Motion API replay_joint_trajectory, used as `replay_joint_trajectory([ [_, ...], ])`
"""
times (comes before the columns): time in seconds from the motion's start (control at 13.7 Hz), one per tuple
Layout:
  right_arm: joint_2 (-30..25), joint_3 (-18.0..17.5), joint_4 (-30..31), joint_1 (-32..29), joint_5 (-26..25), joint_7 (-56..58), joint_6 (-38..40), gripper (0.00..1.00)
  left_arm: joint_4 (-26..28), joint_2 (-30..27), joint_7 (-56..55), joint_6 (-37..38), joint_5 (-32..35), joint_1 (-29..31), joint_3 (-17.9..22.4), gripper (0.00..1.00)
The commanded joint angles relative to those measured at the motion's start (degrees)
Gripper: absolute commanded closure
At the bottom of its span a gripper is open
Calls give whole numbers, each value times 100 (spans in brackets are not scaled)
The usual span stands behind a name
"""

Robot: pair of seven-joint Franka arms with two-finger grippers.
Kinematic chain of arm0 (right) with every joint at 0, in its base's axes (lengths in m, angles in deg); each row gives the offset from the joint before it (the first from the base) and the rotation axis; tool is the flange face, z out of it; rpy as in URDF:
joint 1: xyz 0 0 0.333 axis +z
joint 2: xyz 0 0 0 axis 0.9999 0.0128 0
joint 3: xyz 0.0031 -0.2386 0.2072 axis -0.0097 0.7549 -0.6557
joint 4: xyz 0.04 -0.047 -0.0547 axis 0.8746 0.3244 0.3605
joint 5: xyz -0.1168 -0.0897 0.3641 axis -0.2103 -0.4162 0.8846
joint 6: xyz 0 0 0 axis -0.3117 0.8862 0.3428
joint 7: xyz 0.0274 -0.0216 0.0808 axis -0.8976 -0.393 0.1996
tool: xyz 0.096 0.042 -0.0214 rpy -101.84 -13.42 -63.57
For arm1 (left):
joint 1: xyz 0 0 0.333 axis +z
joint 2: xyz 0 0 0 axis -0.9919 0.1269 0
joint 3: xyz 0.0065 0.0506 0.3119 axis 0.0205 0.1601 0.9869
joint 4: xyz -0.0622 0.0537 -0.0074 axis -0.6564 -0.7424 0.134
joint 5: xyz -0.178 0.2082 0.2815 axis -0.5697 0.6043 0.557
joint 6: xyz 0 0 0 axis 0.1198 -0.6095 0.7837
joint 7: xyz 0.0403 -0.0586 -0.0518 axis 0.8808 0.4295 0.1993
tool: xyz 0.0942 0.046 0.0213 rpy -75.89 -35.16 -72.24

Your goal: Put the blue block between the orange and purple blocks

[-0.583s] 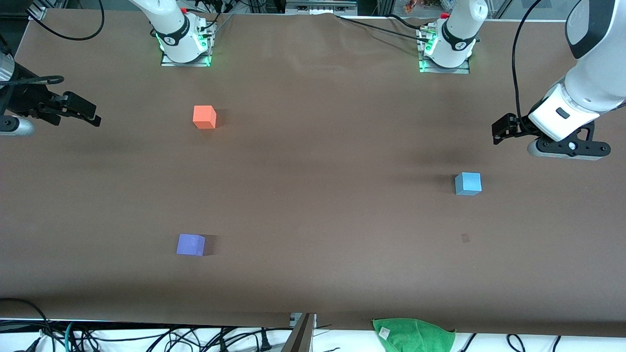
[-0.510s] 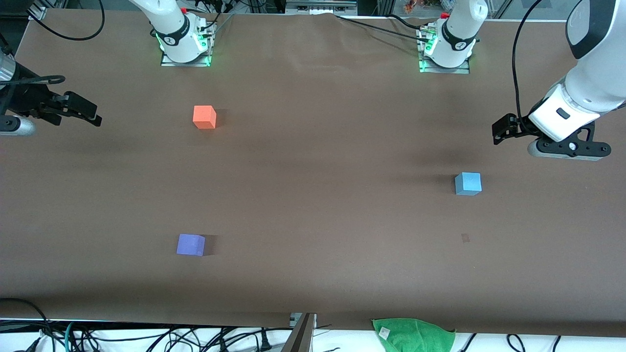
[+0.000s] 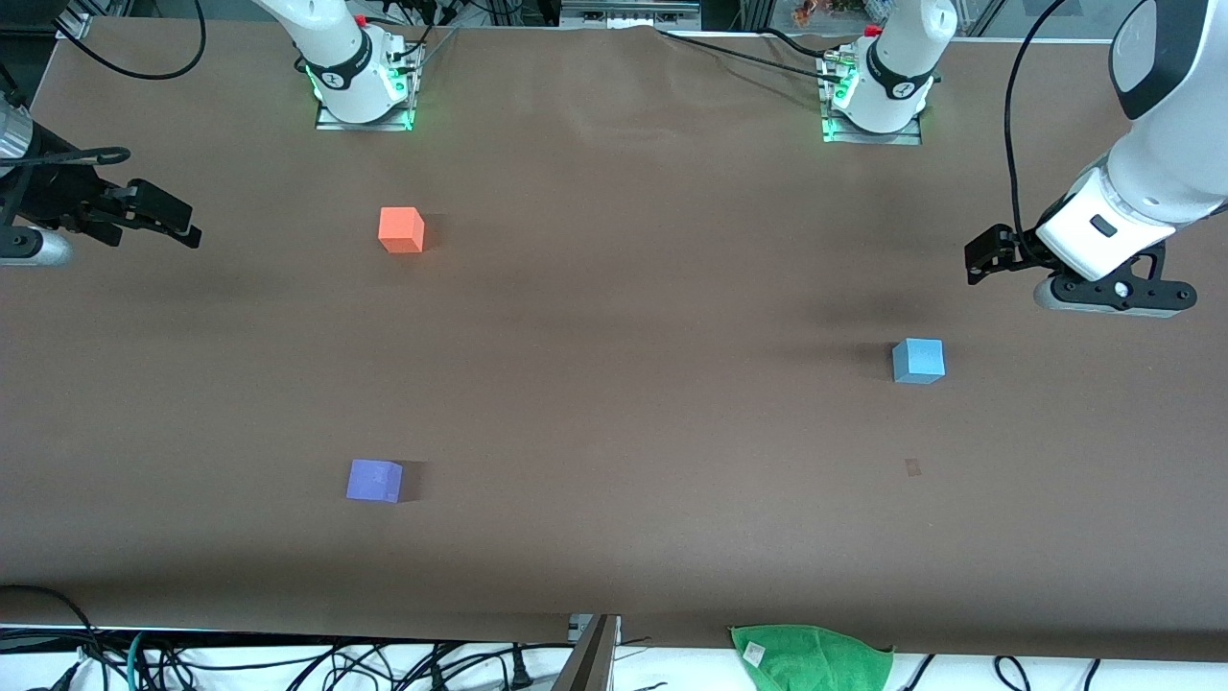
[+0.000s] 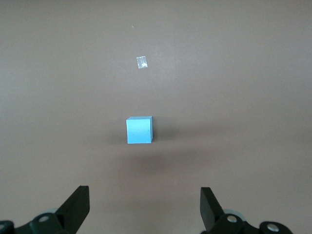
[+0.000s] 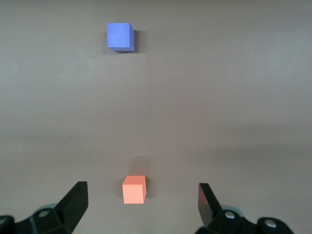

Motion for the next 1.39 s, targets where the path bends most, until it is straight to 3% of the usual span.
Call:
replay_joint_trajectory([
  [0.0,-34,3,-4,-9,89,94,58,0,-194,90,11,145,56,5,2,0],
  [1.31,-34,12,-4,-9,89,94,49,0,-151,169,90,373,92,13,-7,0],
])
